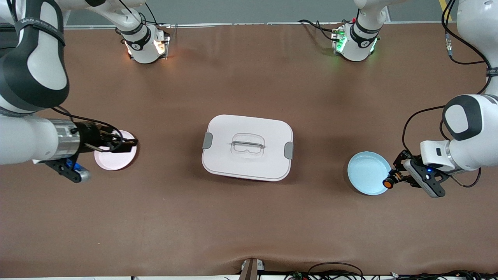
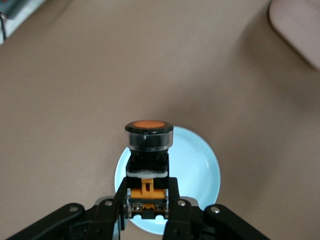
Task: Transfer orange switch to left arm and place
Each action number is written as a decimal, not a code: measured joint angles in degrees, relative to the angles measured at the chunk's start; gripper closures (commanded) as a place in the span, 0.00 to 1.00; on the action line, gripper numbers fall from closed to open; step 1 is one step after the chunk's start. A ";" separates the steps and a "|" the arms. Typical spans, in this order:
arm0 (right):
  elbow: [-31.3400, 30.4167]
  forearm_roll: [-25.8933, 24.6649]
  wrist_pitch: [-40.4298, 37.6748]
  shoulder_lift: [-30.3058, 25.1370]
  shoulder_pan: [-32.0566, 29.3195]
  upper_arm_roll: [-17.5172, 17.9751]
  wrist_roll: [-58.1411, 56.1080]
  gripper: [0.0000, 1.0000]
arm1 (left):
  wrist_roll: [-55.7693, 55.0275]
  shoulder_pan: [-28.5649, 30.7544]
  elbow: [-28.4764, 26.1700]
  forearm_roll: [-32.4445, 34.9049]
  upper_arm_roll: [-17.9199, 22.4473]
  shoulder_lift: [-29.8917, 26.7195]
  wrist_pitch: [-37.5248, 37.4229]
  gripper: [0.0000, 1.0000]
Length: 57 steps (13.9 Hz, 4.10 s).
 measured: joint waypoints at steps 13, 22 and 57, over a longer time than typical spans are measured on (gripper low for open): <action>0.01 -16.63 -2.60 -3.39 -6.50 -0.02 -34.03 0.00 | 24.45 0.65 -0.18 12.79 -0.07 10.80 8.09 1.00; -0.18 -16.68 0.63 -4.97 -6.38 0.38 -34.54 0.00 | 24.94 -0.08 -7.27 16.67 -0.70 10.94 13.35 1.00; -25.89 -16.03 17.02 -24.97 -8.74 0.22 -32.47 0.00 | -48.46 0.74 10.23 10.89 -2.56 -8.28 -11.15 0.00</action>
